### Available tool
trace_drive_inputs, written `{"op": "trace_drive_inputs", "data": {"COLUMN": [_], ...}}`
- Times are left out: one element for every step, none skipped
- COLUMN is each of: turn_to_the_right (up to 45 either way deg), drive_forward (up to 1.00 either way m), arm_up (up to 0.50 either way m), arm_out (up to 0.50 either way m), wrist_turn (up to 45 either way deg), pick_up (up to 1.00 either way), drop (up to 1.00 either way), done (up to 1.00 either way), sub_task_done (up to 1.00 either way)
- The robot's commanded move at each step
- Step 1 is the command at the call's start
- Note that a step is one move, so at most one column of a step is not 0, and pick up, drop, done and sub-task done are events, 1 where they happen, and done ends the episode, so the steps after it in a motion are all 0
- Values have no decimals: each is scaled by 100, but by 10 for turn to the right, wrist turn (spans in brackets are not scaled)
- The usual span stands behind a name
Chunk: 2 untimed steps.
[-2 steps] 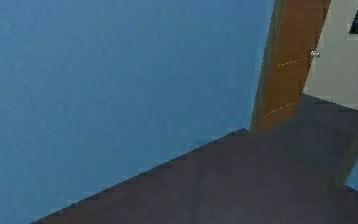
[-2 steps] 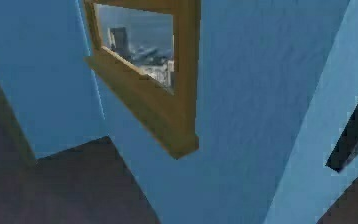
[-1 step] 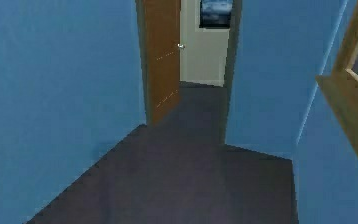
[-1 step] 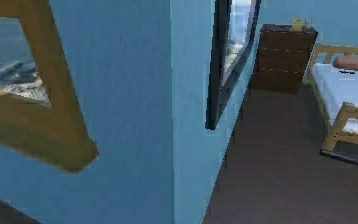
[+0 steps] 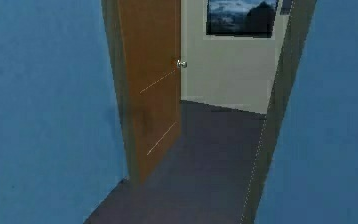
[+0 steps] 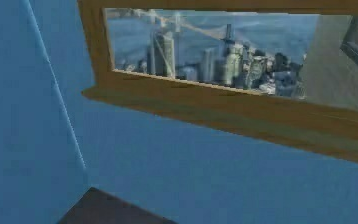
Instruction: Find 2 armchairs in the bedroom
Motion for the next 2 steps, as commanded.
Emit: {"op": "trace_drive_inputs", "data": {"turn_to_the_right": [0, 210], "drive_forward": [95, 0], "arm_up": [0, 0], "arm_out": [0, 0], "wrist_turn": [0, 0], "pick_up": [0, 0], "drop": [0, 0], "done": [0, 0], "sub_task_done": [0, 0]}}
